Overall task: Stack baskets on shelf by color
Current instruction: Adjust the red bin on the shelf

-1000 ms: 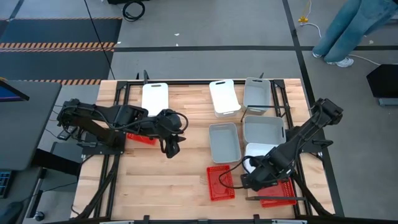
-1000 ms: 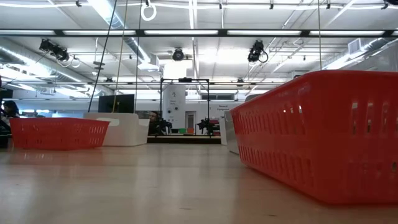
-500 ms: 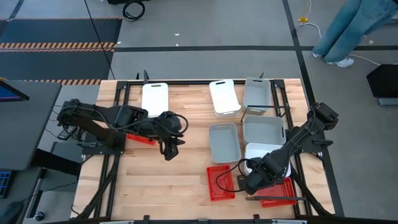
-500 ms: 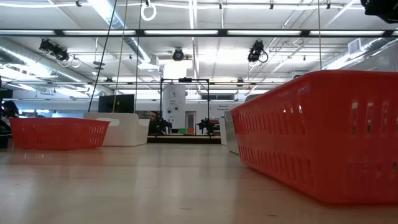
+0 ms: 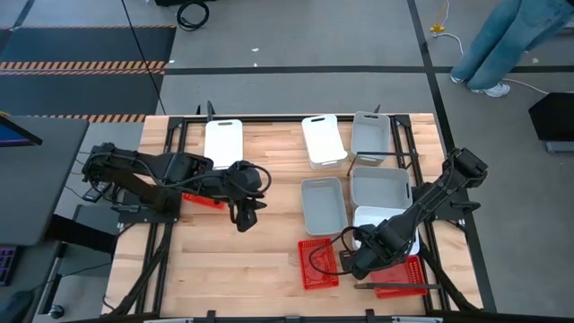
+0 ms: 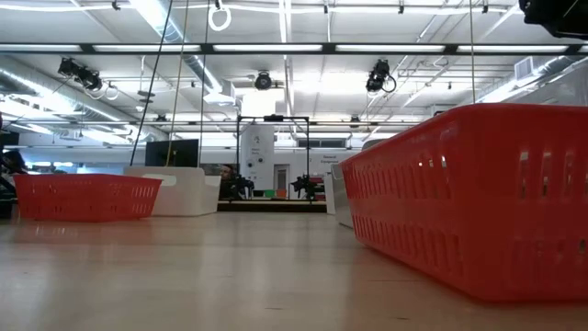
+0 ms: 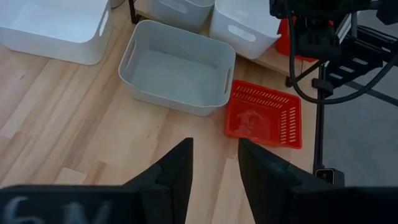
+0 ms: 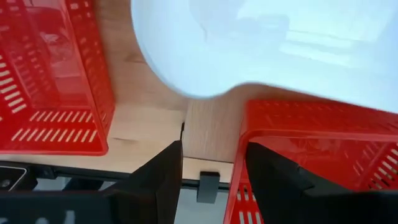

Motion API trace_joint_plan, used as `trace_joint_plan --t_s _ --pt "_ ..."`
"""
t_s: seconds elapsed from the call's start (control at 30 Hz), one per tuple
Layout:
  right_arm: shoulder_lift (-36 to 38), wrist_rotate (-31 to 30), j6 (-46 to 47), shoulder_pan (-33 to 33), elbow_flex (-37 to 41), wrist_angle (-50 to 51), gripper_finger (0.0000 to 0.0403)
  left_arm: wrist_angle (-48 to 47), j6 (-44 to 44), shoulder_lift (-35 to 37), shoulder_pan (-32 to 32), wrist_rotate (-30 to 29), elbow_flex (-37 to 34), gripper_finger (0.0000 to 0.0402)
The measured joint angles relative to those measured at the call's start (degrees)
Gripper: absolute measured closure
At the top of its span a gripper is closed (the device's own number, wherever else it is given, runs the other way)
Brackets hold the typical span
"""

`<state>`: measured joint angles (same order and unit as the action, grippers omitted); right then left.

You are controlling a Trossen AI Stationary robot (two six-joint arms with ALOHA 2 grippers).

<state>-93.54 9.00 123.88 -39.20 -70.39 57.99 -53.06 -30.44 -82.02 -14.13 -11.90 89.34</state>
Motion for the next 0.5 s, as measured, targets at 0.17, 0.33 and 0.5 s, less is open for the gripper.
trace_joint_plan --t_s 0.17,0.33,0.5 --pt "0.0 0.0 -0.2 0.0 0.7 0.4 0.0223 0.0 -0.4 0.0 0.0 0.0 0.0 0.0269" --pt "0.0 -1.9 -0.5 0.0 1.4 -1.3 0.0223 0.0 -0.4 0.0 0.0 0.0 0.0 0.0269" --pt "0.0 -3.6 -0.8 0.4 1.4 -1.7 0.0223 0.0 -0.3 0.0 0.0 0.0 0.0 0.0269"
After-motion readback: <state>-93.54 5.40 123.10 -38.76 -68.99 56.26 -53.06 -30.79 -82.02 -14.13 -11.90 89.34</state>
